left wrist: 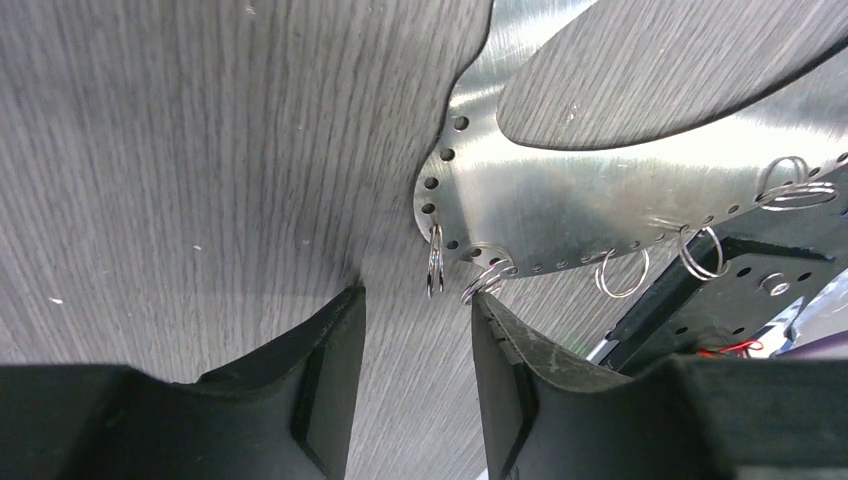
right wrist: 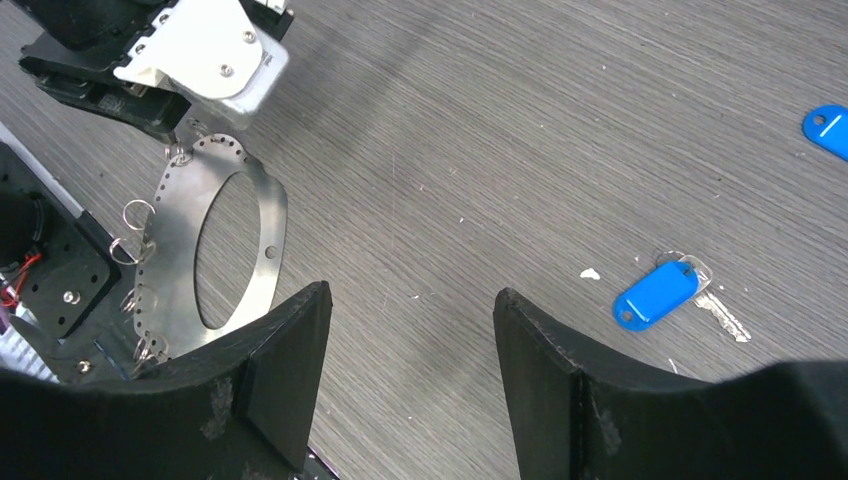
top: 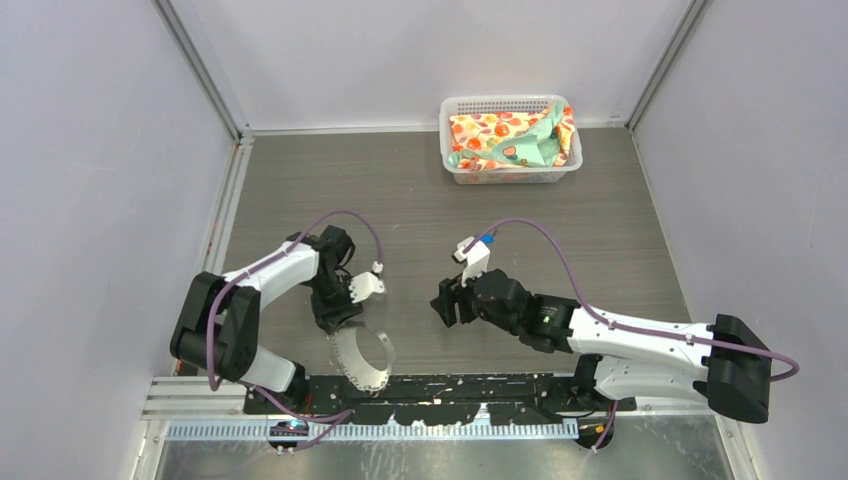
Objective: Put the keys on the keyring
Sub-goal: Pick up the keyring from the center of the board.
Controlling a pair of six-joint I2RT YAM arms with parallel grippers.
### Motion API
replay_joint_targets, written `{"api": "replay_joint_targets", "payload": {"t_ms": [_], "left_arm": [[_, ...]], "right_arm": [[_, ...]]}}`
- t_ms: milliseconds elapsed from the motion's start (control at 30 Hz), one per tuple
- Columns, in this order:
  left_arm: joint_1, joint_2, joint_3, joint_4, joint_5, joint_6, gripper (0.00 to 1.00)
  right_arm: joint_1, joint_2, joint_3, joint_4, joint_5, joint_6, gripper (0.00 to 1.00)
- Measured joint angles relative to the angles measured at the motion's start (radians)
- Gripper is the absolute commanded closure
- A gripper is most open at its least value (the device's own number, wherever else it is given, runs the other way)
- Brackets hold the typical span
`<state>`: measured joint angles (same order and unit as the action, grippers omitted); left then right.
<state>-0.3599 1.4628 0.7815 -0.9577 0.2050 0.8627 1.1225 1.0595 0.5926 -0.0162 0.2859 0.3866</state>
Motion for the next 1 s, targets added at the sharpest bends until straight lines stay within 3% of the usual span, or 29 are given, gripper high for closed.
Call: {"api": "replay_joint_targets", "payload": {"t_ms": [300, 633, 867, 1000], "left_arm": [[0.000, -0.001, 0.085, -0.020, 0.078, -0.026, 0.47], [0.000, -0.001, 0.052, 0.001, 0.084, -0.030, 0.53], [-0.011, -0.001, 0.016, 0.051, 0.078, -0.049, 0.74], [-0.018, -0.007, -0.011, 0.089, 0.064, -0.053, 0.94]], "right_arm": [[0.000, 0.000, 0.000, -0.001, -0.013, 0.010, 0.36], [-0.001, 0.000, 0.000, -0.016, -0.018, 0.013, 0.37], [-0.007, 0.001, 0.000, -0.024, -0.018, 0.018, 0.40], [-0.012, 0.000, 0.000, -0.024, -0.018, 0.030, 0.41]]}}
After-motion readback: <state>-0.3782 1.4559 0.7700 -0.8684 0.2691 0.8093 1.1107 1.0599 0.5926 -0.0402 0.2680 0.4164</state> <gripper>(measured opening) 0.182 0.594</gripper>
